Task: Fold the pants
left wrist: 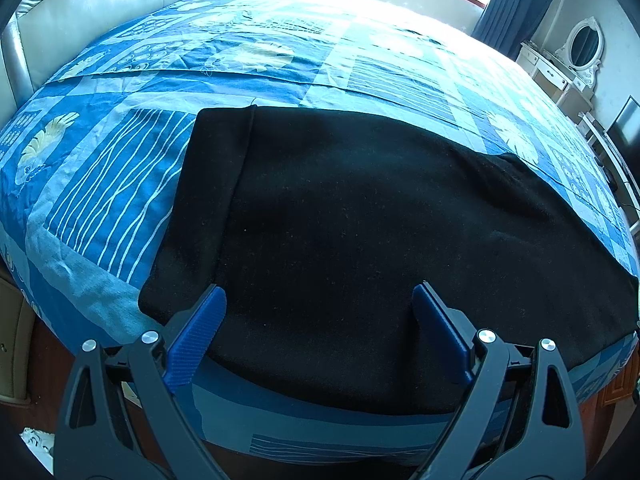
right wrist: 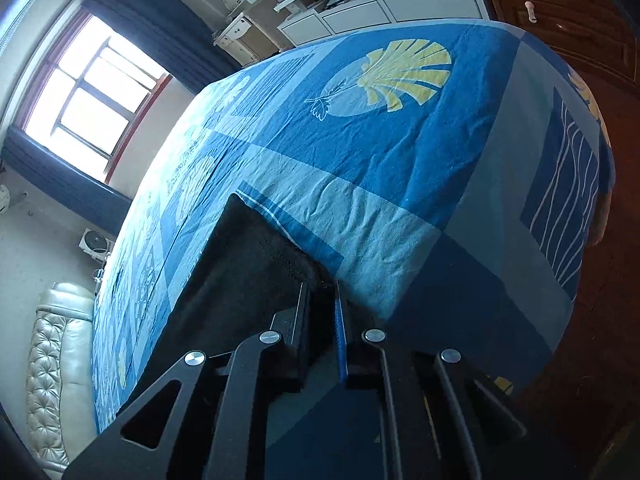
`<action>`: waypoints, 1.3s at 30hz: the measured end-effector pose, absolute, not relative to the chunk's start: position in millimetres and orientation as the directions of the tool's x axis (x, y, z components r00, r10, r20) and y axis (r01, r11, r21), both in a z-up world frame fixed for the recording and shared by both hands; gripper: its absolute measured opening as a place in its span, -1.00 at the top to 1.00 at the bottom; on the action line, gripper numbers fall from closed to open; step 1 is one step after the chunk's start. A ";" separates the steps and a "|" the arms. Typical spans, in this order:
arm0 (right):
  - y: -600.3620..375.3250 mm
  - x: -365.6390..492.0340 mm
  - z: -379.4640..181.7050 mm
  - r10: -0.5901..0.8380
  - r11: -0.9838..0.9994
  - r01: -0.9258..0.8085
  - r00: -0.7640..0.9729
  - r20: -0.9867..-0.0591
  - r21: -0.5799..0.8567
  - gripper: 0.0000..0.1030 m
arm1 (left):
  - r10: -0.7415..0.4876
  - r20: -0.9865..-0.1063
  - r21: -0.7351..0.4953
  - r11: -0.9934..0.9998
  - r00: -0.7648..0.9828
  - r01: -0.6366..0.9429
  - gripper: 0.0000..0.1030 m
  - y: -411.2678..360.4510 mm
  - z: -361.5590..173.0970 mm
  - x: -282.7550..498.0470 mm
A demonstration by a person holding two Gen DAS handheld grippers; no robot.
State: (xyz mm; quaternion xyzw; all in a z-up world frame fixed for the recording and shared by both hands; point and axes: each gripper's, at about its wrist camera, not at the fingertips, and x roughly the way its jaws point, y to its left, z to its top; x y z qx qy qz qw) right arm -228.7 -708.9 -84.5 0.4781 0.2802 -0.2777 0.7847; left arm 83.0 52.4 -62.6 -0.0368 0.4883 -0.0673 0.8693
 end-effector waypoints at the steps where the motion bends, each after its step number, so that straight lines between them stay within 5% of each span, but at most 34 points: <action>1: -709.0 -231.9 -81.8 -0.159 0.384 0.696 0.697 -0.699 0.606 0.76 | -0.153 -0.844 -0.129 0.988 0.514 0.083 -0.83 52.1 -62.3 82.7; 5: -714.1 -238.2 -63.1 -0.181 0.432 0.667 0.723 -0.666 0.606 0.66 | -0.160 -0.841 -0.126 0.987 0.518 0.100 -0.83 51.9 -61.9 82.0; 8: -730.2 -222.2 -62.0 -0.098 0.490 0.609 0.750 -0.654 0.624 0.13 | -0.166 -0.837 -0.133 0.986 0.521 0.100 -0.83 52.4 -62.3 81.8; 16: -759.2 -191.9 -92.9 0.090 0.506 0.553 0.730 -0.678 0.662 -0.02 | -0.213 -0.823 -0.183 0.977 0.526 0.109 -0.83 54.5 -53.6 76.6; 21: -728.2 -169.2 -88.8 0.103 0.656 0.514 0.664 -0.741 0.552 0.07 | -0.239 -0.793 -0.190 0.971 0.560 0.145 -0.83 49.6 -40.5 72.8; 22: -726.6 -168.4 -90.2 0.103 0.650 0.525 0.655 -0.749 0.549 0.37 | -0.253 -0.788 -0.198 0.967 0.561 0.158 -0.83 47.8 -38.7 72.5; 23: -726.5 -168.7 -92.2 0.130 0.627 0.525 0.659 -0.741 0.576 0.47 | -0.264 -0.784 -0.204 0.964 0.562 0.168 -0.83 46.0 -37.3 72.4; 28: -720.2 -171.8 -81.7 0.109 0.586 0.551 0.673 -0.732 0.594 0.54 | -0.268 -0.788 -0.199 0.963 0.555 0.183 -0.83 38.0 -35.0 72.9; 39: -666.0 -174.1 6.4 0.130 0.579 0.397 0.817 -0.561 0.712 0.54 | -0.284 -0.792 -0.242 0.959 0.540 0.149 -0.83 43.8 -23.7 70.3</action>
